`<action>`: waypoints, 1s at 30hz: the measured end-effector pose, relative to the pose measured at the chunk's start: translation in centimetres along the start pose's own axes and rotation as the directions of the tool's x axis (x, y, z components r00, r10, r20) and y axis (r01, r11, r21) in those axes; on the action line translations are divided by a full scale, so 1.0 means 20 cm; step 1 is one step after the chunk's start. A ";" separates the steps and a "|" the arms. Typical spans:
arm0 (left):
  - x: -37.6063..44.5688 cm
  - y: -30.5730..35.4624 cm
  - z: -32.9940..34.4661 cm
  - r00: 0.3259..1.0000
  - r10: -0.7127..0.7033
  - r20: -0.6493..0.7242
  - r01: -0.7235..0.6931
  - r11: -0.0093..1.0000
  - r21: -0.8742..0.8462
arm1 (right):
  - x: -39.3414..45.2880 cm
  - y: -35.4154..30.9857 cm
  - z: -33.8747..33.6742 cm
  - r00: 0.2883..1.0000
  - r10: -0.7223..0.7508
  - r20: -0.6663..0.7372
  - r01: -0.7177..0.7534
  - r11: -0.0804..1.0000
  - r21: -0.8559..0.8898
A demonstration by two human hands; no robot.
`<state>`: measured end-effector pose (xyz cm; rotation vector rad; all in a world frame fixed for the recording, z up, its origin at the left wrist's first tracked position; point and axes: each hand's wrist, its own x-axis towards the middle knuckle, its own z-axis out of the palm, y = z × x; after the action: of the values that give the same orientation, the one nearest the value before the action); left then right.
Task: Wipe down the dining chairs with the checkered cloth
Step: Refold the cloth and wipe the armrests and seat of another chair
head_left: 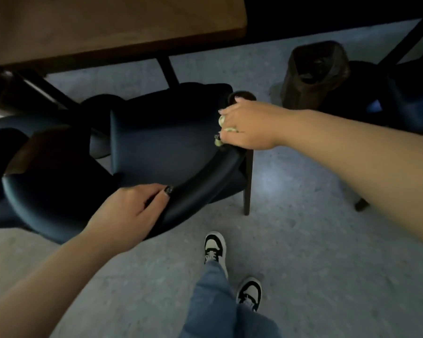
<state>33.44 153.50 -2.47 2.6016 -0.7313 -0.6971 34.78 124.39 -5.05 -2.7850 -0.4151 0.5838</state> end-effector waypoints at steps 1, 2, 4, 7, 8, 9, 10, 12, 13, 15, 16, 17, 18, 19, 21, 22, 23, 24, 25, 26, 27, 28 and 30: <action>0.00 0.00 0.01 0.999 0.015 -0.047 -0.013 0.999 0.039 | 0.00 -0.02 0.01 0.999 0.011 -0.036 -0.011 1.000 0.005; 0.00 0.01 0.02 0.997 0.023 -0.080 -0.018 0.998 0.066 | -0.01 -0.04 0.03 0.994 0.028 -0.104 -0.026 0.999 0.026; 0.01 0.02 0.04 0.994 0.003 -0.113 0.003 0.998 0.060 | -0.05 -0.09 0.10 0.922 0.146 -0.358 -0.078 0.977 0.198; 0.00 0.00 0.05 0.986 -0.018 -0.167 0.026 0.999 0.047 | -0.12 -0.24 0.24 0.625 0.341 -0.702 0.007 0.897 0.441; 0.00 0.00 0.05 0.983 -0.014 -0.184 0.024 0.998 0.053 | -0.12 -0.29 0.28 0.568 0.388 -0.726 0.008 0.879 0.476; 0.00 0.00 0.05 0.980 -0.007 -0.200 0.019 0.998 0.059 | -0.12 -0.33 0.30 0.537 0.413 -0.735 0.004 0.871 0.492; 0.00 0.00 0.06 0.978 -0.002 -0.209 0.015 0.998 0.061 | -0.12 -0.35 0.32 0.522 0.406 -0.750 0.006 0.878 0.479; 0.00 -0.01 0.06 0.978 0.018 -0.209 -0.005 0.998 0.061 | -0.13 -0.33 0.32 0.544 0.279 -0.791 0.037 0.934 0.355; 0.01 -0.01 0.05 0.979 0.036 -0.199 -0.024 0.998 0.062 | -0.14 -0.30 0.30 0.593 0.204 -0.779 0.062 0.953 0.297; 0.01 -0.05 0.02 0.988 0.086 -0.124 -0.082 0.996 0.040 | -0.15 -0.22 0.22 0.741 0.156 -0.653 0.070 0.949 0.307; 0.01 -0.07 0.00 0.992 0.122 -0.046 -0.120 0.992 0.027 | -0.13 -0.19 0.18 0.810 0.159 -0.564 0.032 0.949 0.313; 0.00 -0.11 -0.03 0.985 0.169 0.045 -0.170 0.985 0.041 | -0.11 -0.17 0.16 0.859 0.156 -0.489 -0.020 0.962 0.271; 0.00 -0.17 -0.07 0.968 0.216 0.127 -0.227 0.971 0.078 | -0.08 -0.16 0.15 0.884 0.155 -0.441 -0.067 0.976 0.209; -0.01 -0.25 -0.12 0.952 0.245 0.183 -0.271 0.954 0.130 | -0.07 -0.16 0.16 0.890 0.157 -0.428 -0.096 0.982 0.161; -0.03 -0.41 -0.21 0.946 0.251 0.207 -0.295 0.931 0.216 | -0.06 -0.19 0.17 0.880 0.152 -0.451 -0.110 0.987 0.119; -0.04 -0.48 -0.24 0.950 0.254 0.182 -0.291 0.930 0.224 | -0.07 -0.21 0.18 0.869 0.146 -0.472 -0.104 0.988 0.114; -0.05 -0.53 -0.26 0.953 0.267 0.147 -0.294 0.931 0.217 | -0.08 -0.22 0.18 0.857 0.151 -0.493 -0.105 0.987 0.121; -0.05 -0.56 -0.26 0.948 0.296 0.113 -0.314 0.927 0.207 | -0.09 -0.24 0.19 0.844 0.170 -0.509 -0.116 0.984 0.137; -0.05 -0.57 -0.26 0.941 0.326 0.085 -0.337 0.921 0.194 | -0.09 -0.26 0.19 0.830 0.208 -0.517 -0.142 0.976 0.164; -0.04 -0.57 -0.25 0.938 0.339 0.065 -0.345 0.922 0.175 | -0.09 -0.28 0.19 0.816 0.253 -0.519 -0.173 0.965 0.198; -0.04 -0.57 -0.25 0.940 0.336 0.053 -0.340 0.928 0.153 | -0.09 -0.31 0.19 0.802 0.295 -0.520 -0.201 0.952 0.231; -0.04 -0.57 -0.24 0.943 0.330 0.042 -0.332 0.933 0.140 | -0.09 -0.34 0.19 0.784 0.318 -0.534 -0.208 0.944 0.256; -0.04 -0.59 -0.23 0.945 0.327 -0.005 -0.323 0.937 0.136 | -0.11 -0.43 0.19 0.742 0.313 -0.593 -0.198 0.947 0.252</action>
<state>39.90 164.31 -3.57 2.5095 -1.2019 -0.5251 29.34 132.41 -4.94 -2.6664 0.1665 -0.2787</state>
